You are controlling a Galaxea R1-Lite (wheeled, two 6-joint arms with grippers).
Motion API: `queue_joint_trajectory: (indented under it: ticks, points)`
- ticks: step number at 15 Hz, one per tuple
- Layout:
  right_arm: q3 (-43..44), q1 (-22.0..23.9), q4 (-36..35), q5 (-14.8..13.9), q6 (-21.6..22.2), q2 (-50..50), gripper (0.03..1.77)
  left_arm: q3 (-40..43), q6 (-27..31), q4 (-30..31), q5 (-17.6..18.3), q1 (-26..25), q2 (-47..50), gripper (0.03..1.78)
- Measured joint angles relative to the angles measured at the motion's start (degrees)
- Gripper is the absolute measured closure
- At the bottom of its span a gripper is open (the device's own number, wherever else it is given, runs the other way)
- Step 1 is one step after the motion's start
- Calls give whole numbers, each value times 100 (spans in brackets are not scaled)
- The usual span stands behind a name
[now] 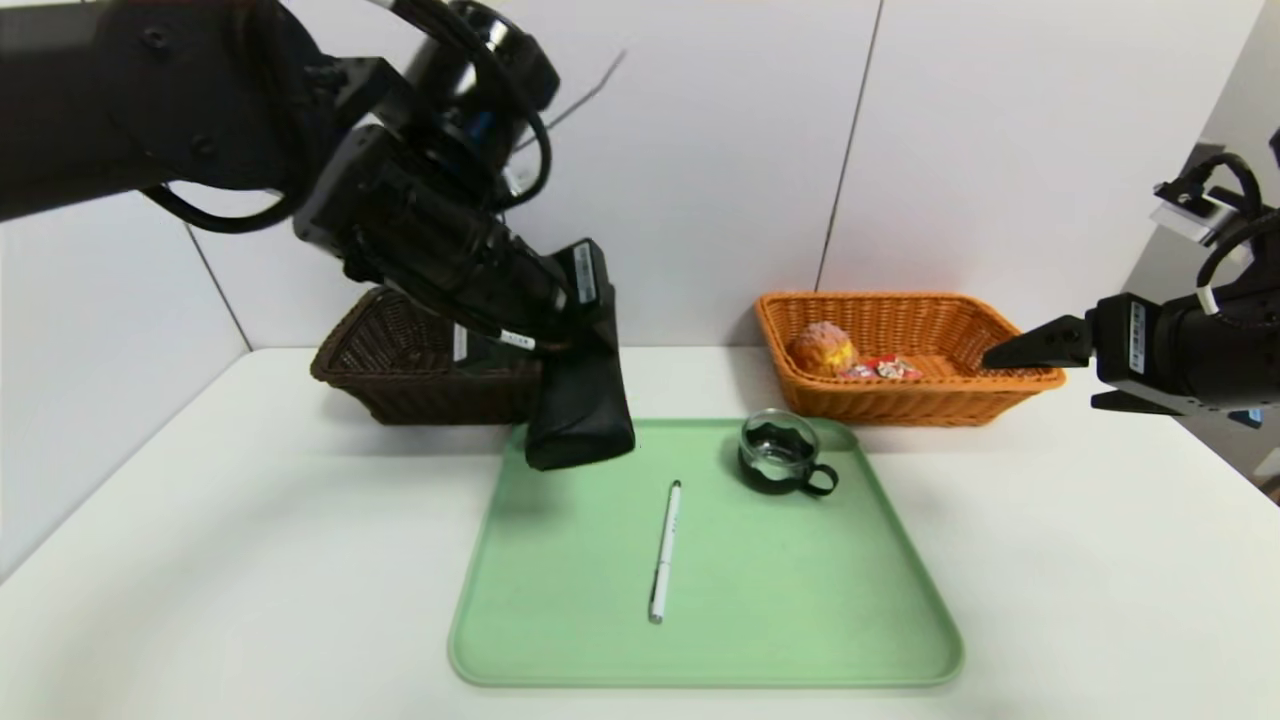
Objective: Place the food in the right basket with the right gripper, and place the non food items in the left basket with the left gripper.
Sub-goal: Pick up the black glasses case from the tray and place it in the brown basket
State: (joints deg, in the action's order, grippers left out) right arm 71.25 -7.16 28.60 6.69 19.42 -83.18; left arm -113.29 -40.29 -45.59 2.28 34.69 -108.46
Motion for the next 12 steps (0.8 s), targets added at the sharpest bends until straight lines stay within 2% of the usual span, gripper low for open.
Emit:
queue_joint_trajectory:
  ticks: [5,7,10,12]
  points:
    - [-37,13,-5,-13,10,-4,9,0,-411,800,-206,-1378,69,133]
    - [-72,16,-5,-9,17,-1,9,0,-1069,1142,-246,-1686,-121,133]
    - [-113,16,0,-9,23,0,9,0,-2137,1538,-657,-1869,-592,133]
    - [-146,11,0,-9,26,-6,9,0,-2697,1759,-779,-1974,-946,133]
